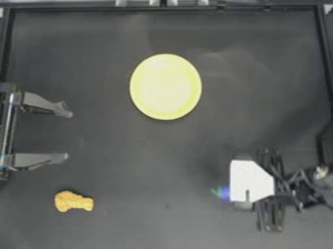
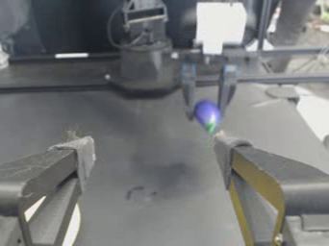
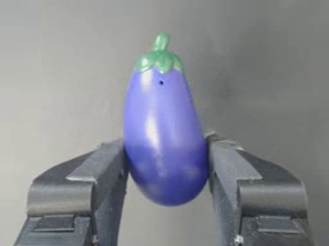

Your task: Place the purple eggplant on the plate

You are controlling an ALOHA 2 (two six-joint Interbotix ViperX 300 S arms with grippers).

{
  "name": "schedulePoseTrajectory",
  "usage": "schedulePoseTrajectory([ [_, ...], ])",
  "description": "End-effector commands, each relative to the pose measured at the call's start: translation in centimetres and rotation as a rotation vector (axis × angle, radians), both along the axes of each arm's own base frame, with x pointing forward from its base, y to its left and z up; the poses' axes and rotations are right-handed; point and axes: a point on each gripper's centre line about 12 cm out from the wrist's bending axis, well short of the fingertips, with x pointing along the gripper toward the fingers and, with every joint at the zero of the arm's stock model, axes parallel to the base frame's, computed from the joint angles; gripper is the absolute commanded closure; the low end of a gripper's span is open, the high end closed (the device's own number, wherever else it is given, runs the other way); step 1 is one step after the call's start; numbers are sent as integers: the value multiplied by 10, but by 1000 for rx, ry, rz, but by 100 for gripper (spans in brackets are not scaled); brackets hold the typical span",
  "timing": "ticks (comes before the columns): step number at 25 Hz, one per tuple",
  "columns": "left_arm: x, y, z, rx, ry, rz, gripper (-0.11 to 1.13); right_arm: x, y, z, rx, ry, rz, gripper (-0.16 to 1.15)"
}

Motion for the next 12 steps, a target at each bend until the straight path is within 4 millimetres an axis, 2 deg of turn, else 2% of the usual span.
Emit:
schedulePoseTrajectory([
  [1, 8, 0, 4, -2, 5, 0, -1, 8, -23, 28, -27, -126, -5, 75],
  [12, 15, 0, 1, 2, 31, 0, -1, 23, -102, 46, -145, -255, -48, 77],
])
